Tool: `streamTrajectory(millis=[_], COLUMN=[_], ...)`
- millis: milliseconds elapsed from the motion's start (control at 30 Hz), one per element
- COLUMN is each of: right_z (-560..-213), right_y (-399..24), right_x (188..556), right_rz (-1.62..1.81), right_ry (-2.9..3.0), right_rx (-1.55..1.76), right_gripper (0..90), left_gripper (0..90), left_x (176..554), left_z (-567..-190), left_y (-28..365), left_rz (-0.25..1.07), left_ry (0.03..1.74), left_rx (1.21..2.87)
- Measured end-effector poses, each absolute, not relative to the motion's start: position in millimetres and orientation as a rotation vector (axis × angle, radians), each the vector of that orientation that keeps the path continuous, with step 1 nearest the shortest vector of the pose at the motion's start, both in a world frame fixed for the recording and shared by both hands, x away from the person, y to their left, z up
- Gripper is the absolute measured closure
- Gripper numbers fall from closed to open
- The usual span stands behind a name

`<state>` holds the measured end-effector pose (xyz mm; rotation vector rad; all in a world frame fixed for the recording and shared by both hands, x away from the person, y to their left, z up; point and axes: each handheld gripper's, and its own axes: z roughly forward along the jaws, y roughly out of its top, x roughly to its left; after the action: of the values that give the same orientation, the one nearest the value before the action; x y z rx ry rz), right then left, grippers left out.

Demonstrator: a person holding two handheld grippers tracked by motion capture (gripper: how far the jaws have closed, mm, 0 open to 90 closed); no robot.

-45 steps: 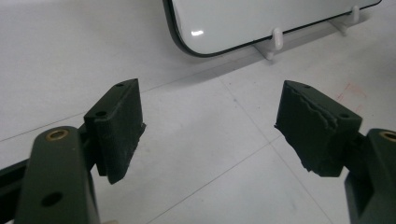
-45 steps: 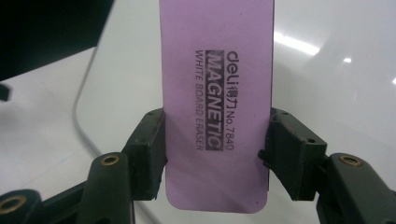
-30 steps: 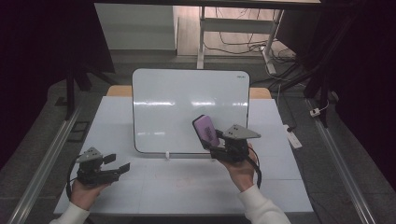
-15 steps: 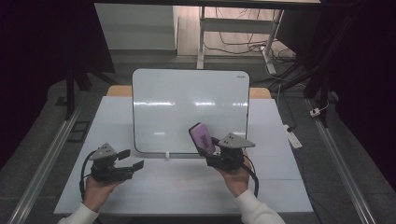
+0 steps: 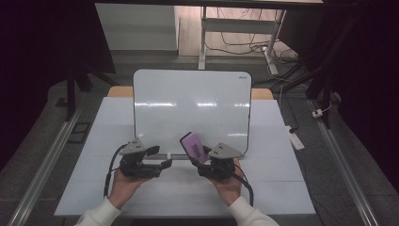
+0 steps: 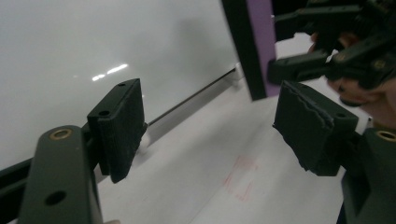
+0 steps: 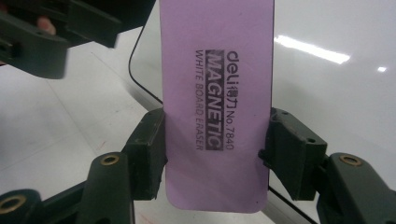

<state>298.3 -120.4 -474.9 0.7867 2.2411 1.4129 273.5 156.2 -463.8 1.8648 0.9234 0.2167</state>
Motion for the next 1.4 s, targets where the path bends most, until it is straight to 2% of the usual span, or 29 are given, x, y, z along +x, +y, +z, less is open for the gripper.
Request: streamTrajectory(millis=[433,567,667,767,1100,1400], right_z=[-482.6,-483.1,-483.2,-485.3,-485.9,-480.2], right_y=[-111.0,-106.2,-104.5,-103.6,-108.4,-156.2], right_x=[292.4,287.7,284.4,283.9,288.1,295.2], right_rz=[1.447,1.466,1.489,1.511,1.587,1.485], right_ry=[2.220,2.202,2.182,2.181,2.225,2.193], right_rx=[0.783,0.763,0.761,0.771,0.809,0.842], right_gripper=[41.2,41.2,41.1,40.9,33.8,35.7], left_gripper=[33.5,42.3,54.7,59.3,62.4,62.6], left_x=[289.9,291.3,290.1,289.1,284.3,283.2], left_z=[-464.5,-464.2,-463.2,-462.0,-449.9,-443.8], left_y=[130.9,126.0,125.2,125.7,142.1,167.3], left_rz=[0.155,0.142,0.151,0.152,0.237,0.310], left_ry=[0.892,0.883,0.879,0.877,0.898,0.952], left_rx=[1.811,1.794,1.777,1.773,1.758,1.779])
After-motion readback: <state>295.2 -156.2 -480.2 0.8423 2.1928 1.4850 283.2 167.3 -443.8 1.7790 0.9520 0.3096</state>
